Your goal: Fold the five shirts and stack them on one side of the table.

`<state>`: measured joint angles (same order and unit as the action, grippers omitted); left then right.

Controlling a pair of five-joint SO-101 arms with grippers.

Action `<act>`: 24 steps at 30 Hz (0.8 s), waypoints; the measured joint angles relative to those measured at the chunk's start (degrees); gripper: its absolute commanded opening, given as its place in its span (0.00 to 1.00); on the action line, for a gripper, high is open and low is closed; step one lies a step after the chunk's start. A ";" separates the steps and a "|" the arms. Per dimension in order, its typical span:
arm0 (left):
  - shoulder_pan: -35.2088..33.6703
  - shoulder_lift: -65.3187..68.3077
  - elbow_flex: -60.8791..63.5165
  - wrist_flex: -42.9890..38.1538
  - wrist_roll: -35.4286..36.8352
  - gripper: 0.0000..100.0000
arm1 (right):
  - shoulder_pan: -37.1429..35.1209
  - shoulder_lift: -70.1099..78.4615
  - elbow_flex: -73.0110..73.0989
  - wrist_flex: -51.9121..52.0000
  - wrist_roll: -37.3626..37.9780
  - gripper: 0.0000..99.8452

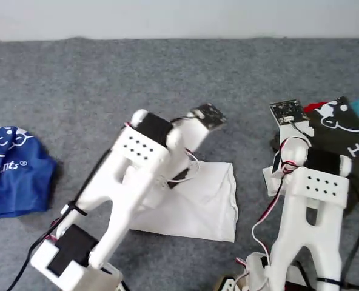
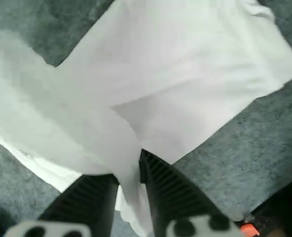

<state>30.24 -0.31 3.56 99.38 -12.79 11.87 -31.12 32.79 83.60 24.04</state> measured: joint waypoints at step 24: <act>11.43 22.33 -17.85 -0.35 1.05 0.02 | 0.09 0.00 0.00 1.05 -0.70 0.16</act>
<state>41.67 22.02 -14.29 99.03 -11.74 11.96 -31.12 32.79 84.66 23.34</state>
